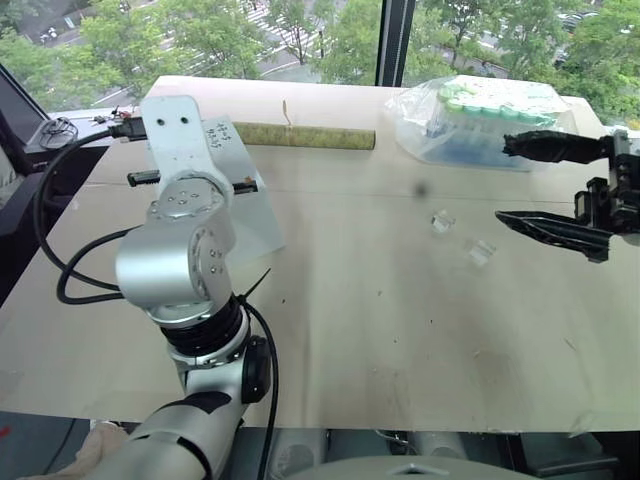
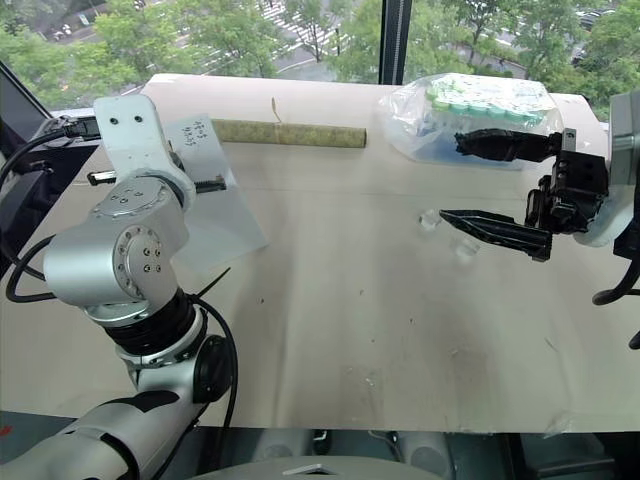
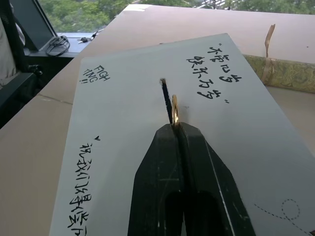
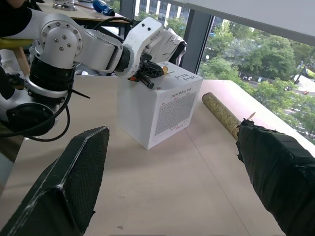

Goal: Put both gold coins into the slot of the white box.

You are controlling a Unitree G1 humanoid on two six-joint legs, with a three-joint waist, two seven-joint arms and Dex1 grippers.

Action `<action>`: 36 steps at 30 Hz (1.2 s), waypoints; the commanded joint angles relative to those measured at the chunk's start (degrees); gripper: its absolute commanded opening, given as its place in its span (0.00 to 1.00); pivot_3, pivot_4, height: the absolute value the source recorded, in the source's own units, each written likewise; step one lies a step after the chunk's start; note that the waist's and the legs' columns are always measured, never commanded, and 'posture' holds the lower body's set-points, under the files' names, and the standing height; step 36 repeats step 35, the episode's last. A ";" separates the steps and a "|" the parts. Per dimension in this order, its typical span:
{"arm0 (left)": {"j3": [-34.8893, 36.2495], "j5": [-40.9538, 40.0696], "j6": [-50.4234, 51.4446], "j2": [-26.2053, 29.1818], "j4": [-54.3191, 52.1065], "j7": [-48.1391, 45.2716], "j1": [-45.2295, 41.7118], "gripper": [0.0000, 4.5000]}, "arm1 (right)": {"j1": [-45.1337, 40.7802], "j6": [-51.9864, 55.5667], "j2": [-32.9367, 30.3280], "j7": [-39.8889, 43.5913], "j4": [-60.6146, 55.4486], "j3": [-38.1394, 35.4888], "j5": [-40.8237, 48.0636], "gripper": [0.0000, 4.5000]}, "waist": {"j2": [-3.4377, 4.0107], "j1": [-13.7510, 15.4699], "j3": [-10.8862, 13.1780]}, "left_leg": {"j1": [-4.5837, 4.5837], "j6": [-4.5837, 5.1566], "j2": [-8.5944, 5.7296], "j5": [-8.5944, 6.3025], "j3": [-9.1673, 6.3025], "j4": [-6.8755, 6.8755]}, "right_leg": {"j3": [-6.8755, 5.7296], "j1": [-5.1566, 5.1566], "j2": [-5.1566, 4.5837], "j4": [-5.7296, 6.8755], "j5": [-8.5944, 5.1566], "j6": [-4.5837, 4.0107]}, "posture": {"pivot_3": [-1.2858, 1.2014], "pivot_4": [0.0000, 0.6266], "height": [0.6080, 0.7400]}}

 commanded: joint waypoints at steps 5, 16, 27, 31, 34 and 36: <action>1.14 3.33 0.29 -2.49 0.60 0.10 -0.96 0.13 | -0.04 -0.06 -0.79 -0.03 -1.20 -1.47 0.45 1.00 | 0.00 0.00 -0.01 | 0.05 0.00 -0.02 0.00 0.00 0.00 | 0.01 0.00 0.01 0.07 0.00 0.00 | 0.52 0.24 1.00; -2.14 -6.38 -7.53 0.91 -4.30 -16.91 -0.47 0.98 | 1.94 1.52 -0.35 -4.68 -2.94 -2.12 -0.36 1.00 | -0.02 0.01 -0.01 | 0.04 0.00 -0.01 0.00 -0.01 0.10 | 0.01 0.00 0.01 0.15 0.00 0.00 | 0.52 0.24 1.00; 1.31 -35.90 -33.30 12.01 -3.55 -56.95 23.19 0.98 | 30.62 4.90 4.10 -16.73 -18.54 -10.91 -6.05 1.00 | 0.09 -0.04 -0.07 | 0.07 -0.01 0.06 0.00 0.03 0.04 | 0.00 -0.04 -0.04 0.21 -0.15 -0.24 | 0.52 0.24 1.00; 4.03 -38.46 -38.63 18.38 -1.88 -63.13 33.92 0.98 | 44.24 3.68 7.76 -14.92 -21.14 -20.12 -8.34 1.00 | 0.08 0.05 -0.13 | 0.13 -0.01 0.07 0.00 -0.01 0.16 | -0.02 0.04 0.02 0.24 -0.19 -0.21 | 0.52 0.24 1.00; 6.29 -38.63 -42.86 23.14 0.44 -67.05 41.12 0.98 | 53.29 1.03 11.34 -13.22 -21.29 -25.14 -11.75 1.00 | 0.09 0.00 -0.14 | 0.13 0.00 0.11 0.00 0.02 0.27 | 0.00 0.04 -0.02 0.25 -0.29 -0.05 | 0.52 0.24 1.00; 6.62 -38.81 -44.00 24.22 1.13 -67.89 42.57 0.98 | 55.03 0.34 12.04 -12.87 -21.34 -25.88 -12.47 1.00 | 0.09 0.00 -0.14 | 0.14 -0.01 0.14 -0.01 0.01 0.34 | 0.00 0.07 -0.03 0.25 -0.30 -0.02 | 0.52 0.24 1.00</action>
